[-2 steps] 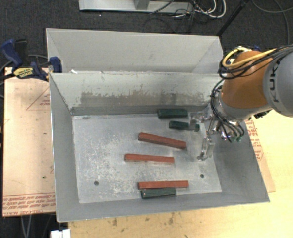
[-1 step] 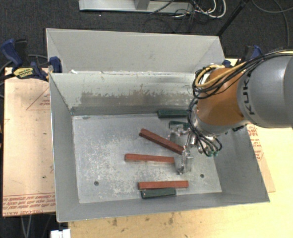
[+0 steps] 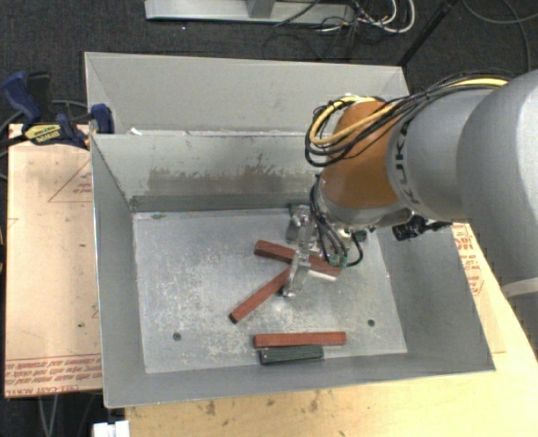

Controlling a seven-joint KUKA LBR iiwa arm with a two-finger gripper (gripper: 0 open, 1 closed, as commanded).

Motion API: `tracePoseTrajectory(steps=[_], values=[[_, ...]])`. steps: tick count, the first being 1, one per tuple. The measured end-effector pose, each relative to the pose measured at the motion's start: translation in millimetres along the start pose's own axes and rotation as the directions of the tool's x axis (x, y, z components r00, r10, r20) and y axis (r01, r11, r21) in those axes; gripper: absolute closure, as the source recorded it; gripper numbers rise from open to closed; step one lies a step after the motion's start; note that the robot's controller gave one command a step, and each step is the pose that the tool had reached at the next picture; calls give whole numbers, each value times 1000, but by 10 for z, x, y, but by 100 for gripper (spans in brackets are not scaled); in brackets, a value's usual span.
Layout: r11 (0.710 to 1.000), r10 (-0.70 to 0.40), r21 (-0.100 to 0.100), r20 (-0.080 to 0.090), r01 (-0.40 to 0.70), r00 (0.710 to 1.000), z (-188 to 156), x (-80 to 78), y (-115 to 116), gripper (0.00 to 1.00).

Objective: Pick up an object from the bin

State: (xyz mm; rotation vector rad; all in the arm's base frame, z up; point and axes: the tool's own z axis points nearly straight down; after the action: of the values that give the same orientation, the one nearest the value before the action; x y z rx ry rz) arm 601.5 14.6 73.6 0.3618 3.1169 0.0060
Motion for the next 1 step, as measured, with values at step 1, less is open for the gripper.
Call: tracePoseTrajectory(steps=[1], values=[[1000, 2, 3, -1, -2, 1000, -3, -3, -22, 100]])
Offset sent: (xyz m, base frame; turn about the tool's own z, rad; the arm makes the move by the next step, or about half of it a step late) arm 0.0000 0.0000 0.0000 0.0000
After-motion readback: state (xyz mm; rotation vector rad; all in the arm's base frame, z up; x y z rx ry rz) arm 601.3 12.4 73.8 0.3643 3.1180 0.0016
